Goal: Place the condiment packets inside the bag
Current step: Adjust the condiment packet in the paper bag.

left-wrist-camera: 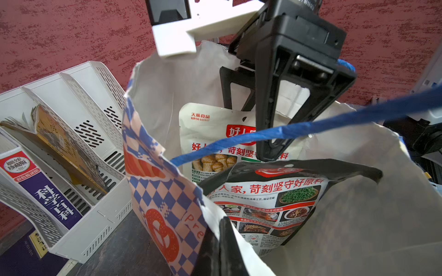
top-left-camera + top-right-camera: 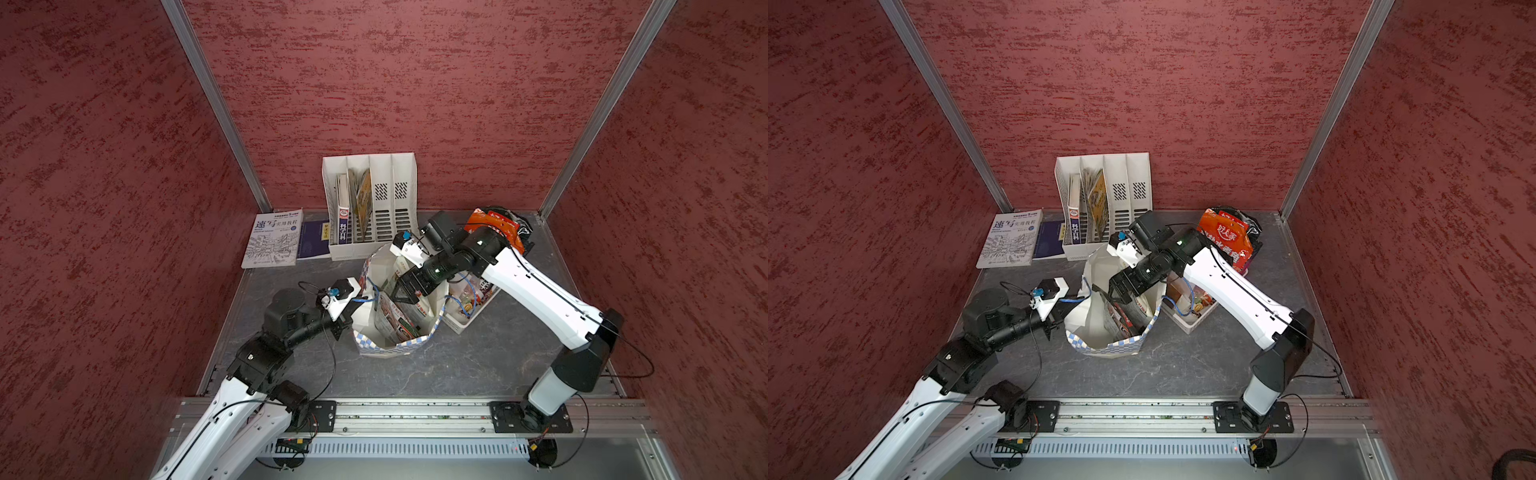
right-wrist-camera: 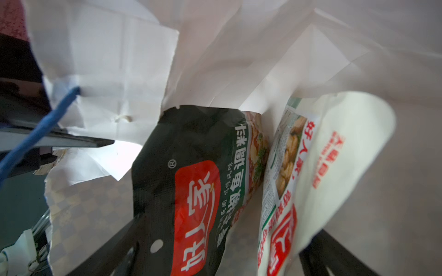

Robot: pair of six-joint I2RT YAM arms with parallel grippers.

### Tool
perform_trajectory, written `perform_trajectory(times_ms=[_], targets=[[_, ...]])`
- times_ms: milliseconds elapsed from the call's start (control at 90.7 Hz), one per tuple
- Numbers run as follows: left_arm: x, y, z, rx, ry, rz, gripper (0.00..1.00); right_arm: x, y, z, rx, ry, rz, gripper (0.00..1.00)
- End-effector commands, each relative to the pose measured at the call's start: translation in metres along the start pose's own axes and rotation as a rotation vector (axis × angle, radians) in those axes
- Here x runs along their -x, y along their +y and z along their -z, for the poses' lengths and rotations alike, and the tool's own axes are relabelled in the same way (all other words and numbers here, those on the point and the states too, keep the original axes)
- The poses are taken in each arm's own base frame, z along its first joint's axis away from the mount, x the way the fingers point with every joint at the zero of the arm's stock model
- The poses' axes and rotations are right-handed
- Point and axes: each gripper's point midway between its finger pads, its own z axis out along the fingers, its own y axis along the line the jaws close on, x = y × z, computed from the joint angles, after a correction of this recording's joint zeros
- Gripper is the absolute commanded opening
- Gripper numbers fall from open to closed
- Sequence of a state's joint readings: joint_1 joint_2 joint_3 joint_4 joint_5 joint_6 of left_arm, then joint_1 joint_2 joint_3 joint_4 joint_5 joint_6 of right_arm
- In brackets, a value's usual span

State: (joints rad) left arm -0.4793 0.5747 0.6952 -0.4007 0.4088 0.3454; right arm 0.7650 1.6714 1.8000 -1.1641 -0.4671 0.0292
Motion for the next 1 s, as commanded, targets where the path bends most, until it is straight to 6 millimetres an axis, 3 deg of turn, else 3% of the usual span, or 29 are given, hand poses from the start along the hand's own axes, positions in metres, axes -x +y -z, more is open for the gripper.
perform_trajectory(times_ms=[0,88,408,694,992], targets=[[0.018,0.000,0.002,0.007,-0.076,-0.058,0.00,-0.004,0.017,0.016,0.047,-0.006,-0.002,0.99],[0.017,0.000,0.002,0.007,-0.072,-0.057,0.00,-0.009,0.014,0.011,0.039,0.022,-0.019,0.99],[0.015,0.001,-0.001,0.009,-0.060,-0.055,0.00,-0.013,0.037,0.011,0.098,0.019,0.018,0.99],[0.015,0.001,-0.001,0.009,-0.058,-0.057,0.00,-0.005,0.008,-0.007,-0.119,0.006,0.015,0.98],[0.016,0.001,-0.002,0.011,-0.060,-0.055,0.00,0.004,-0.008,-0.020,-0.224,0.012,0.098,0.75]])
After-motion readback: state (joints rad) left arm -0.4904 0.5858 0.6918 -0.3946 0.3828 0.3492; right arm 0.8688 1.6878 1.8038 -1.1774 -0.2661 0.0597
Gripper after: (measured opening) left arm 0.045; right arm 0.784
